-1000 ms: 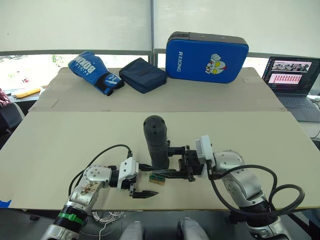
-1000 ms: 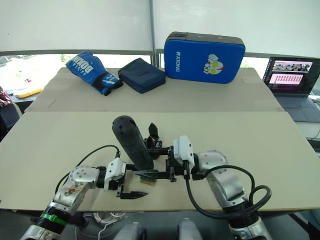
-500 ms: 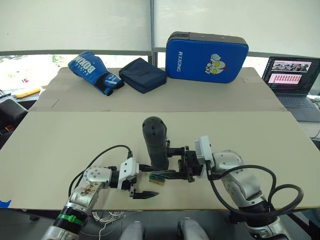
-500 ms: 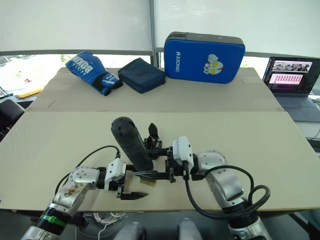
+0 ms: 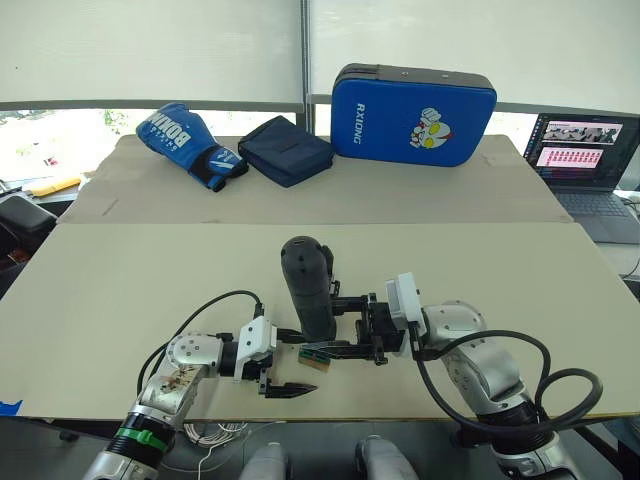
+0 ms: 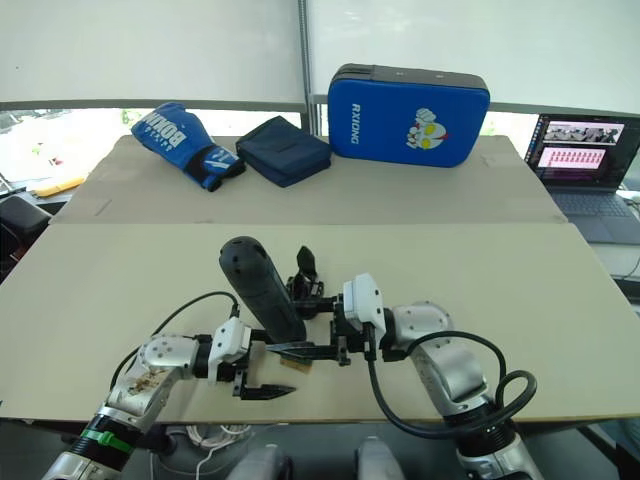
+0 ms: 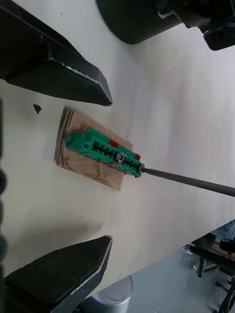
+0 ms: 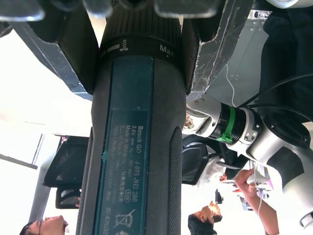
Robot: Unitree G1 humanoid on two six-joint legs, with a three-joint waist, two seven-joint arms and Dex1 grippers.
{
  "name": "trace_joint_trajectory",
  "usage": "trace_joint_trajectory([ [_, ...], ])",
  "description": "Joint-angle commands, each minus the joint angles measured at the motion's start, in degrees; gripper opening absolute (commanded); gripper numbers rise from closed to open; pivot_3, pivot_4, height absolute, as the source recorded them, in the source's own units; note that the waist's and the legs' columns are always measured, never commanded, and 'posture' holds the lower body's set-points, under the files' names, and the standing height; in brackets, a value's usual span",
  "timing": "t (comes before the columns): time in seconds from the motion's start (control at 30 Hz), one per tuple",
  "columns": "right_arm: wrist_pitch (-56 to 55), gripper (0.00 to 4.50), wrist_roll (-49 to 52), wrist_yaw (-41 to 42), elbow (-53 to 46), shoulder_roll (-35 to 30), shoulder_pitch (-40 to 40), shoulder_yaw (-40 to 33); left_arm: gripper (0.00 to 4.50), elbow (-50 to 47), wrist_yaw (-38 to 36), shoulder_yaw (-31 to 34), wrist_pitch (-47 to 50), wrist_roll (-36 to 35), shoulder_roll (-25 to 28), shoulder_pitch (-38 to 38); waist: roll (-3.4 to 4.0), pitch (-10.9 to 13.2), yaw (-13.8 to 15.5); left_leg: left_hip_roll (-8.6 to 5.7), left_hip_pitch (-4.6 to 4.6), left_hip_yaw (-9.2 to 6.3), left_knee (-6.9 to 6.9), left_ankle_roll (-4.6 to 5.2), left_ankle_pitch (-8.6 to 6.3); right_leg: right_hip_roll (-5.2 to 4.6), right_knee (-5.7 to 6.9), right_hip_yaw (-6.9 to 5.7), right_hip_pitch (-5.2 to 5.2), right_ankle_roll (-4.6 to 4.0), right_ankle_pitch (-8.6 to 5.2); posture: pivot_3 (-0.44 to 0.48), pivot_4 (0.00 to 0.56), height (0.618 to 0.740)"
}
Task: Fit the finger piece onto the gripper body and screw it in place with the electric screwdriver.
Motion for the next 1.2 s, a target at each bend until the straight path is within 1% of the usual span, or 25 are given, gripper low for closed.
trace_joint_trajectory([
  [0.03, -1.38, 1.94, 0.33, -0.07, -0.34, 0.19, -0.19, -0.56, 4.5, 2.1, 0.17, -0.77, -0.8, 0.6, -0.34, 0.59, 0.0, 0.0, 0.01, 0.0, 0.0, 0.0, 0.0, 0.0, 0.0, 0.0, 0.0, 0.0, 0.0, 0.0, 0.0, 0.0, 0.15, 0.74],
  [0.7, -1.94, 1.94, 0.93, -0.25, 1.73, 0.75, -0.86, -1.67, 4.5, 3.99, 0.77, -0.44, -2.65, 0.34, -1.37, -0.17, 0.02, -0.04, 0.1, 0.0, 0.11, 0.0, 0.01, 0.0, 0.0, 0.0, 0.01, 0.0, 0.1, 0.01, 0.0, 0.0, 0.15, 0.74],
  [1.2, 1.21, 1.94, 5.29, -0.93, -4.25, -0.58, -1.99, -3.78, 4.5, 2.06, 0.74, 1.59, -2.93, -2.05, -0.85, -0.75, 0.0, -0.02, 0.01, 0.01, 0.02, 0.0, 0.01, 0.0, 0.0, 0.0, 0.01, 0.0, 0.0, 0.01, 0.0, 0.0, 0.15, 0.74],
])
